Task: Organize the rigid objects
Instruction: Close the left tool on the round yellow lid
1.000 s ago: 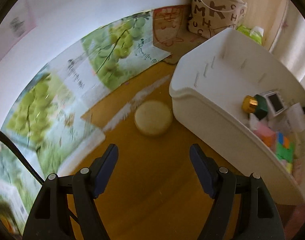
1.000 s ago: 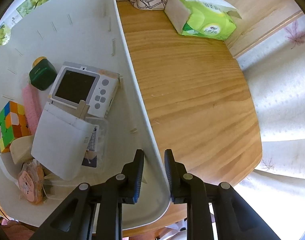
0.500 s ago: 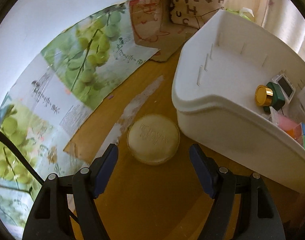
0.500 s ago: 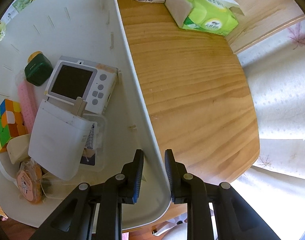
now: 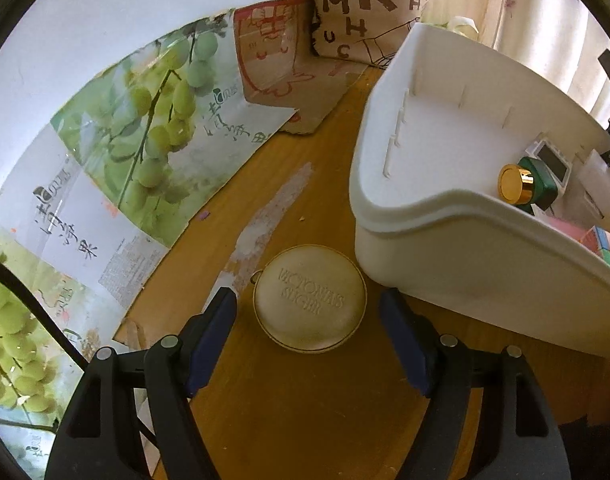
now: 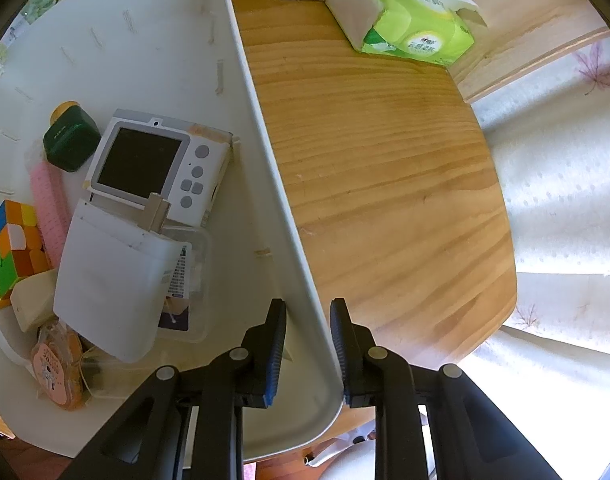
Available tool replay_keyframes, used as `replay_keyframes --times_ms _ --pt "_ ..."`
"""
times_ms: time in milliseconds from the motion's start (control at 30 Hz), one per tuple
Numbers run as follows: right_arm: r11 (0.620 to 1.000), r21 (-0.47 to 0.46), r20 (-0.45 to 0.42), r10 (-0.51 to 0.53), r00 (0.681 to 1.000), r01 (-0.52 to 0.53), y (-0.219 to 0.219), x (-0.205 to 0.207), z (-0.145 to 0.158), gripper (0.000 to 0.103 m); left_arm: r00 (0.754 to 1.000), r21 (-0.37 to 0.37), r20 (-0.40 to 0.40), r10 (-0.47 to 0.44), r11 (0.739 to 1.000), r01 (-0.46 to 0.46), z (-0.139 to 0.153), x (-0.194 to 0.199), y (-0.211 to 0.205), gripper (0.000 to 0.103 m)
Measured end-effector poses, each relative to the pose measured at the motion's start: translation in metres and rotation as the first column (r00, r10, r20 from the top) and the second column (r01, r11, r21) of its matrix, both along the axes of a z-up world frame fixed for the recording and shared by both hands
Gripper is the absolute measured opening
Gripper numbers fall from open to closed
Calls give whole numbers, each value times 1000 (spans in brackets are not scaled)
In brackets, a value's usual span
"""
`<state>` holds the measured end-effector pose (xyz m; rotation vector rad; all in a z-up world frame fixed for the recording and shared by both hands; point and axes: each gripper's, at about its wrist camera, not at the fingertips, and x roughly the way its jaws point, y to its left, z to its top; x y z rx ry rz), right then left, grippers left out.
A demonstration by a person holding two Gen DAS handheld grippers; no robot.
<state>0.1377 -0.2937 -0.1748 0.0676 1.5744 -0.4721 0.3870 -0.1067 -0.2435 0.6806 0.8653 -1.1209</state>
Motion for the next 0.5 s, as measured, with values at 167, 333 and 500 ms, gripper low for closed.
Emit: replay_keyframes --times_ms 167,333,500 --pt "1000 -18 -16 -15 1000 15 2 -1 1 23 999 -32 -26 -39 999 38 1 2 9 66" --pt "999 -37 -16 -32 999 32 4 -3 7 23 999 -54 -20 -51 997 50 1 4 11 59" --pt "997 -57 -11 -52 999 51 8 -8 14 23 999 -62 -15 -50 997 49 1 1 13 59"
